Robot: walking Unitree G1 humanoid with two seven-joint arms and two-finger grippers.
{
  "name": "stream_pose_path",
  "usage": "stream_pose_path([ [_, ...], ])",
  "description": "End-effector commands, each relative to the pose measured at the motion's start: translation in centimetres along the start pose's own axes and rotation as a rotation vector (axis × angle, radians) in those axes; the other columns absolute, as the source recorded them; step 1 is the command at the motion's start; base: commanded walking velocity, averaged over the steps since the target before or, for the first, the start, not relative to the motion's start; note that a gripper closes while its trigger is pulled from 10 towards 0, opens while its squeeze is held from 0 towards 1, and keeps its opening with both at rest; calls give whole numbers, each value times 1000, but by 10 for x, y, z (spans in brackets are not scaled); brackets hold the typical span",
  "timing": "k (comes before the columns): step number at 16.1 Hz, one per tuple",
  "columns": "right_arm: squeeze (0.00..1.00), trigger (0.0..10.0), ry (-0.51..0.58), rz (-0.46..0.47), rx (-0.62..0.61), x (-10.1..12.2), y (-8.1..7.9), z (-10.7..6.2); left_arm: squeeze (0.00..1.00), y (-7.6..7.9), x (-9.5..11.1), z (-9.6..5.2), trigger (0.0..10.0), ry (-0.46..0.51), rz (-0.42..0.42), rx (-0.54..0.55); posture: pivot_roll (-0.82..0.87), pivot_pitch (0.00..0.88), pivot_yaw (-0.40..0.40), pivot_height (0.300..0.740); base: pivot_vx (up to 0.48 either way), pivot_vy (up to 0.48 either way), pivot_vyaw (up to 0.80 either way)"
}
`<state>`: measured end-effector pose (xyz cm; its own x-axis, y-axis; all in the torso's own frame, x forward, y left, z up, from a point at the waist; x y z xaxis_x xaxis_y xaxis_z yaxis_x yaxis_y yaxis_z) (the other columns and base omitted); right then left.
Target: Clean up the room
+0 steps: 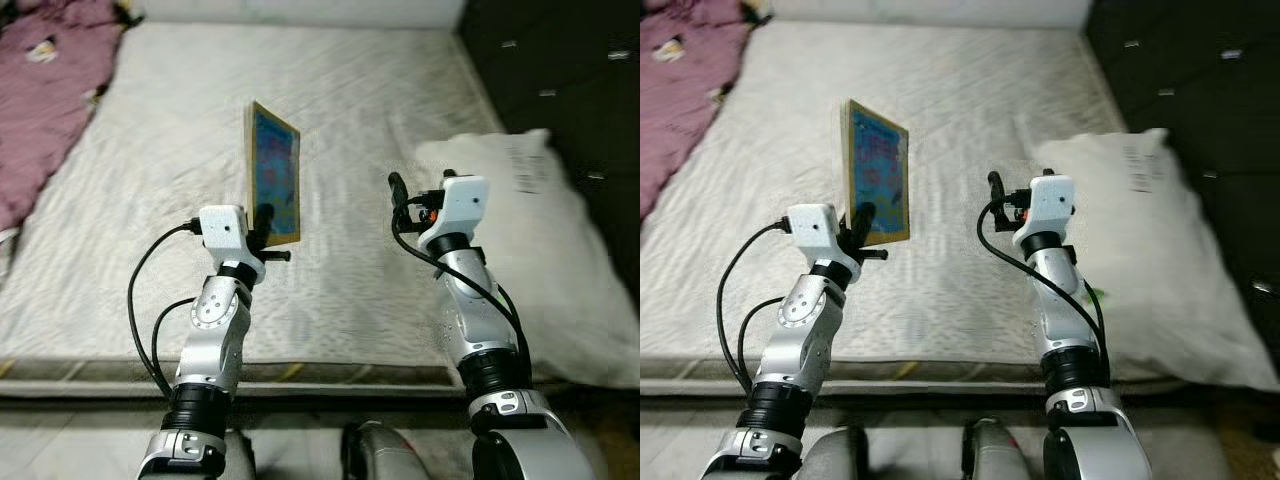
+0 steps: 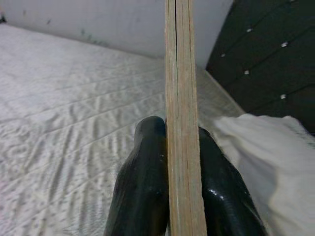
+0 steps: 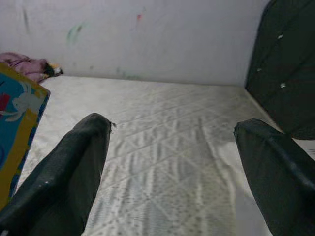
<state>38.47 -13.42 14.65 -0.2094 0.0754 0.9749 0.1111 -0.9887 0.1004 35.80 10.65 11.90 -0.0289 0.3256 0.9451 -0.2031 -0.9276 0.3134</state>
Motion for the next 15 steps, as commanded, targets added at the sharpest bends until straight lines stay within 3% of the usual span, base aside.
stream_pose_path([
  [1, 0, 10000, 11, 6, 15, 3, -7, 3, 0, -7, 10, 0, 10000, 39, 13, 19, -1, 137, -14, 740, 0, 0, 0],
  [11, 0, 10000, 14, 2, 19, 4, -7, 5, 0, -6, 12, 2, 10000, 44, 32, 6, 0, 118, -15, 740, 0, 0, 0],
  [15, 0, 10000, 15, 2, 16, 4, -7, 5, 0, -5, 12, 2, 10000, 45, 28, 3, -2, 126, -14, 740, 0, -267, 0],
])
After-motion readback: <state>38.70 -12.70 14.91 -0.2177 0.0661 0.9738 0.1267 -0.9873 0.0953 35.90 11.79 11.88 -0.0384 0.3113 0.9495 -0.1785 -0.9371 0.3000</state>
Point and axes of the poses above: a point about 5 cm out from each wrist's last joint towards the gripper, its own z axis pointing out of the wrist towards the gripper, its own x axis along the axis of the wrist's last joint, y = z × x, the point moved 4 cm from there along z, pointing out of the wrist towards the gripper, and after that the axes turned 6 degrees about -z, right-handed, at the moved point
